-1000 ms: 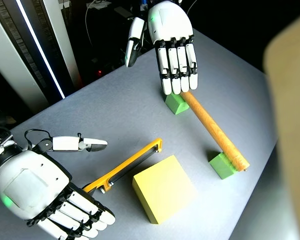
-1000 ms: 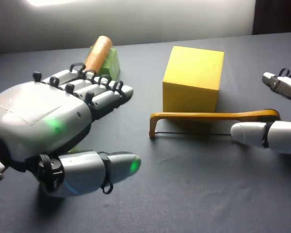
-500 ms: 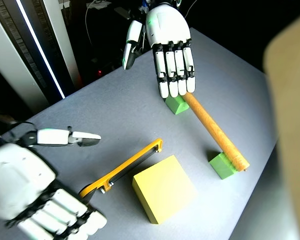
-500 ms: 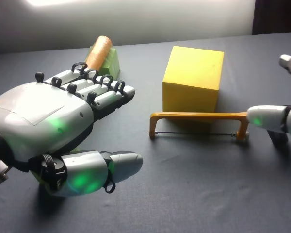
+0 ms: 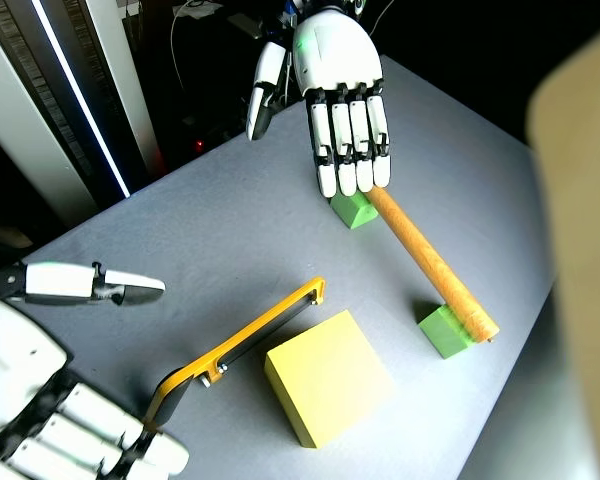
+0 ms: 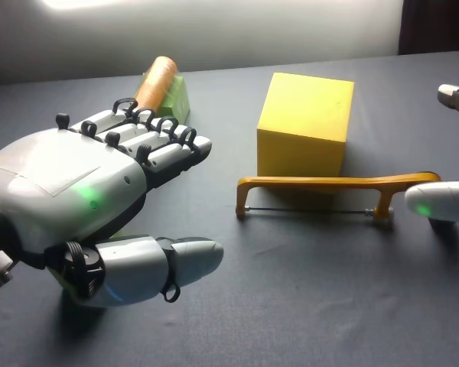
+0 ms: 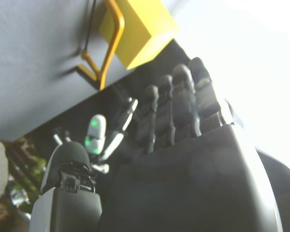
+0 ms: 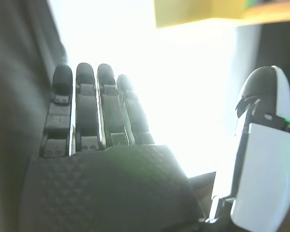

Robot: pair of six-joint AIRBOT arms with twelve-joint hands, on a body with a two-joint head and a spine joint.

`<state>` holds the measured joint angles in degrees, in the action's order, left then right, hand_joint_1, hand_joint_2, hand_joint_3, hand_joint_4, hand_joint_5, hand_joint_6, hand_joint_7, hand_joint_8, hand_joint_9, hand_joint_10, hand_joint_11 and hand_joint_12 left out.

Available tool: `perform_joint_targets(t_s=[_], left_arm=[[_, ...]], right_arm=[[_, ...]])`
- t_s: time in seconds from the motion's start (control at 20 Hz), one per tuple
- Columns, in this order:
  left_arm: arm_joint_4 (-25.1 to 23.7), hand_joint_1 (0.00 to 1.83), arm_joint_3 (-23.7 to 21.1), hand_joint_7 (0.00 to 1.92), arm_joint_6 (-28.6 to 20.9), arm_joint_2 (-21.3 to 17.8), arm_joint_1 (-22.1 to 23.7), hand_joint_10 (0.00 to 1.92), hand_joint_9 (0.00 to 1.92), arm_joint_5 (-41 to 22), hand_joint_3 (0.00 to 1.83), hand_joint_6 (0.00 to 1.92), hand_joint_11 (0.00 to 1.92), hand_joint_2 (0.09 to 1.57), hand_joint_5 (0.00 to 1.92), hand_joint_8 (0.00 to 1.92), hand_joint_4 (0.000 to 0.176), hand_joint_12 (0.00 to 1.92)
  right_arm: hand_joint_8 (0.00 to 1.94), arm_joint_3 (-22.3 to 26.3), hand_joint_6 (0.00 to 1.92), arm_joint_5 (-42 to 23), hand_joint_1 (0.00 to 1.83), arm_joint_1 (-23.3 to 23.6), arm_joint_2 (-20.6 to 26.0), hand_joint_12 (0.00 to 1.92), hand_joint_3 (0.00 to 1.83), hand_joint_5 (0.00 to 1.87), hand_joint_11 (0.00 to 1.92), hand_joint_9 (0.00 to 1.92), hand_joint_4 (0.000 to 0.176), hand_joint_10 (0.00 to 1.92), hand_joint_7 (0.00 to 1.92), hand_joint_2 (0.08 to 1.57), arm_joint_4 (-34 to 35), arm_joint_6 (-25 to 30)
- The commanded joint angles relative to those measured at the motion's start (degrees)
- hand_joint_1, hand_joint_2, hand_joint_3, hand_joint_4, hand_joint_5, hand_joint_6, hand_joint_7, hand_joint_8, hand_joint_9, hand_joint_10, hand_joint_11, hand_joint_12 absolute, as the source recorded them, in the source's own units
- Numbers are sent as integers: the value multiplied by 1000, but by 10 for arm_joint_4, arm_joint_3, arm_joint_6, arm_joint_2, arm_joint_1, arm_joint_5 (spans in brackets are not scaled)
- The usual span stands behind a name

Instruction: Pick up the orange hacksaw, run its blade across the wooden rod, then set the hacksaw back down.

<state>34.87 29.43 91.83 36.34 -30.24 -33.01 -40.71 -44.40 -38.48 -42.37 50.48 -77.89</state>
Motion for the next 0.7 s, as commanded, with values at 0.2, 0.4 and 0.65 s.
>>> perform_joint_targets(t_s=[0.2,0.4,0.65], left_arm=[[-19,0,7,126,-7,5,7,5,106,-56,3,4,0,1260,135,6,0,352],[-19,0,4,124,-8,7,5,4,81,-56,4,7,0,1273,133,1,0,236],[-19,0,5,141,-9,15,0,9,103,-56,1,5,0,1277,147,6,0,178]], right_arm=[[3,-2,5,-60,324,7,5,461,6,224,0,265,0,3,290,810,-20,19],[3,-6,5,-49,338,14,5,340,0,232,0,229,0,2,265,787,-11,36],[5,-9,5,-23,287,29,6,404,3,204,0,225,0,6,256,851,-3,73]])
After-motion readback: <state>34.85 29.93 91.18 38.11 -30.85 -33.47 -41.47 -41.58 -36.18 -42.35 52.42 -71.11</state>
